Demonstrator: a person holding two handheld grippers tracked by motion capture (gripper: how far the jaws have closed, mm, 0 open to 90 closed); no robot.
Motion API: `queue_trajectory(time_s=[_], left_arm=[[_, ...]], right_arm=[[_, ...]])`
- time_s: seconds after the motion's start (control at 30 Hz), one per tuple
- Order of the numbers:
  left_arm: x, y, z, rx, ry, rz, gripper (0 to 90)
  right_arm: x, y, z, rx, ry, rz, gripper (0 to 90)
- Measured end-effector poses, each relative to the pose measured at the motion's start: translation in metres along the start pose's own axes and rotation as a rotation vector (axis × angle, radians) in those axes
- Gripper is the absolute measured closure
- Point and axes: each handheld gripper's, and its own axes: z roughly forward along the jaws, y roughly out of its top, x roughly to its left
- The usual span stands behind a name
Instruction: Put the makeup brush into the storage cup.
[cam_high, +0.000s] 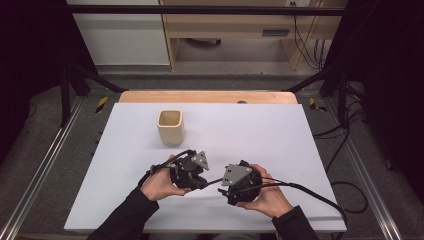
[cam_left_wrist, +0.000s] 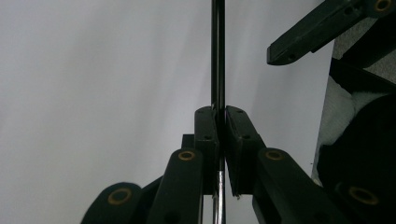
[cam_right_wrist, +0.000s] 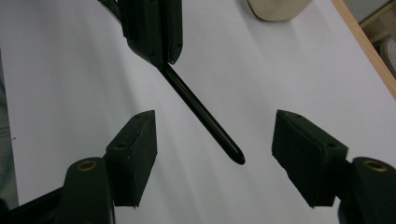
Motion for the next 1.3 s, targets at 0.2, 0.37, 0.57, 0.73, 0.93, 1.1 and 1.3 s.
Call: queue_trajectory(time_s=[0.2, 0.37, 0.57, 0.73, 0.93, 1.1, 1.3], left_arm=[[-0.001, 0.0, -0.001, -0.013, 0.0, -0.001, 84.0], [-0.002, 0.002, 0.001, -0.002, -0.007, -0.004, 84.0], [-0.004, 0.005, 0.004, 0.008, -0.016, -0.007, 84.0], [-0.005, 0.007, 0.005, 0.025, -0.023, -0.003, 84.0], [-0.009, 0.009, 0.007, 0.019, -0.027, -0.014, 84.0], [-0.009, 0.01, 0.007, 0.031, -0.033, -0.005, 84.0], [-0.01, 0.01, 0.007, 0.034, -0.044, -0.004, 84.0]], right_arm=[[0.001, 0.001, 0.003, 0.013, 0.022, -0.04, 34.8], [0.002, 0.002, 0.005, 0.025, 0.035, -0.071, 39.1], [0.003, 0.004, 0.009, 0.038, 0.042, -0.12, 44.1], [0.006, 0.006, 0.013, 0.065, 0.06, -0.163, 47.2], [0.009, 0.005, 0.018, 0.062, 0.066, -0.179, 53.4], [0.009, 0.005, 0.019, 0.066, 0.069, -0.229, 57.7], [0.011, 0.004, 0.02, 0.074, 0.087, -0.245, 67.9]])
